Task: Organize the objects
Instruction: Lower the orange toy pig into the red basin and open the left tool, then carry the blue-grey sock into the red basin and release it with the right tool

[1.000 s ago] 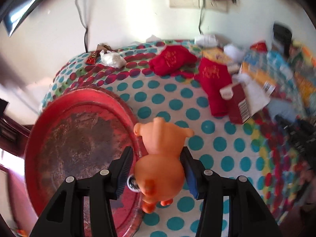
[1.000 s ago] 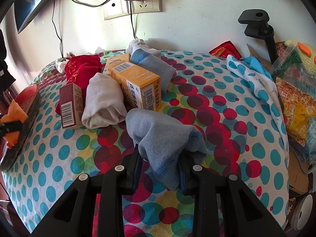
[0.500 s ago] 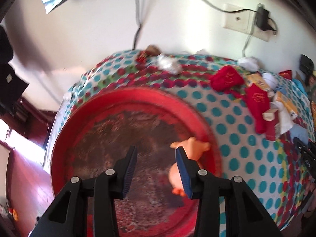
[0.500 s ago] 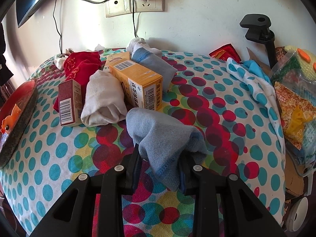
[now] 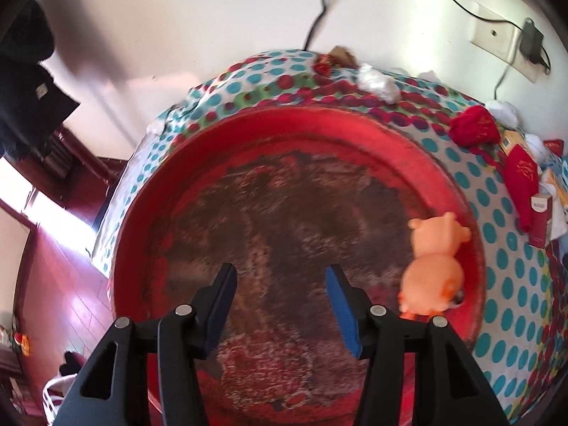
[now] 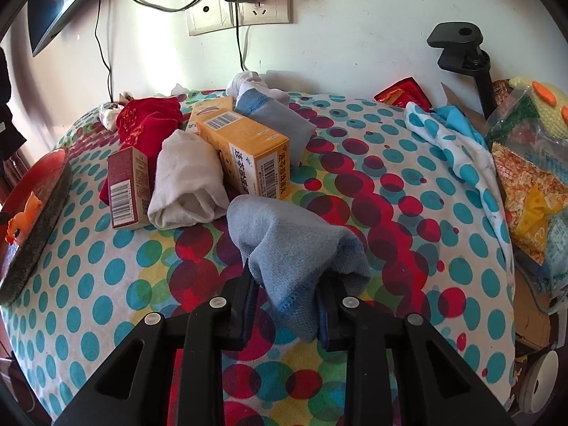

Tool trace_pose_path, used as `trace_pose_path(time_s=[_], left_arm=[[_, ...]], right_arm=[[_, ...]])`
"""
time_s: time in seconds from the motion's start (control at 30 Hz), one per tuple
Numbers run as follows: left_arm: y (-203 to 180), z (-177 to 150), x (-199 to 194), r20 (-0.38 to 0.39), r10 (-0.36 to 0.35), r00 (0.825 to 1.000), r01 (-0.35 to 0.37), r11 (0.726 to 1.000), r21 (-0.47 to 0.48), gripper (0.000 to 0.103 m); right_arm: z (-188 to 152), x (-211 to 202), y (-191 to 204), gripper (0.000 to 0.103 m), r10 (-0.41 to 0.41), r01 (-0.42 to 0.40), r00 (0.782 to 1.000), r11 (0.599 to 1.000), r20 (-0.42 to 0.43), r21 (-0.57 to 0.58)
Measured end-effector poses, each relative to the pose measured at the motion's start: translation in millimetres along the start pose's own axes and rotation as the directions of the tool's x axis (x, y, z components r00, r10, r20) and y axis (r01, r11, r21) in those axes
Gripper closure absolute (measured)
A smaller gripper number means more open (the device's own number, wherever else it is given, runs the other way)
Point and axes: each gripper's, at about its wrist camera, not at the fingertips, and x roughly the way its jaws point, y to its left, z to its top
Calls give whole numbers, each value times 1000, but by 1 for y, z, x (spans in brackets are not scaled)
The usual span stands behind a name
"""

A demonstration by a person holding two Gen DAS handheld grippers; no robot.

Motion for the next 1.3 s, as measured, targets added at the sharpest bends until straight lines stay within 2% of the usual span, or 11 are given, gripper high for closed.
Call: trace_pose_path(time_s=[0.2,0.3,0.47,0.57,0.7,0.83,0.97,1.17,1.3], left_arm=[[28,-9,-4,43,34,999,-31,998,-56,49],[43,-13,-6,64,45,997,-39,995,-93,49],[64,-25,-11,94,88,992,-75,988,-133,49],[74,-33,-13,101,99,990,-84,986,-145,49],[85,-38,-15,111,129,985,-113,984,-140,49],[98,-40,-15,106,120,987,-101,982,-162,49],[111,-42,-16,106,120,987,-99,977,-190,49],[124,-43,-12,93,97,991,-74,971,-229,49],[125,-44,-10,88,90,992,-67,969,-236,49]], right_arm=[[2,-31,27,78,10,-9,1000,999,29,-37],[14,-47,56,78,56,-52,997,996,54,-74],[36,-55,132,78,184,-171,981,969,58,-176],[45,-51,185,78,276,-262,961,938,31,-227],[53,-42,258,78,350,-337,937,889,-17,-311],[55,-27,317,78,369,-364,927,850,-63,-380],[54,-6,360,78,363,-382,923,828,-125,-410],[50,26,394,78,332,-383,923,818,-193,-429],[49,41,403,75,307,-377,925,822,-225,-427]])
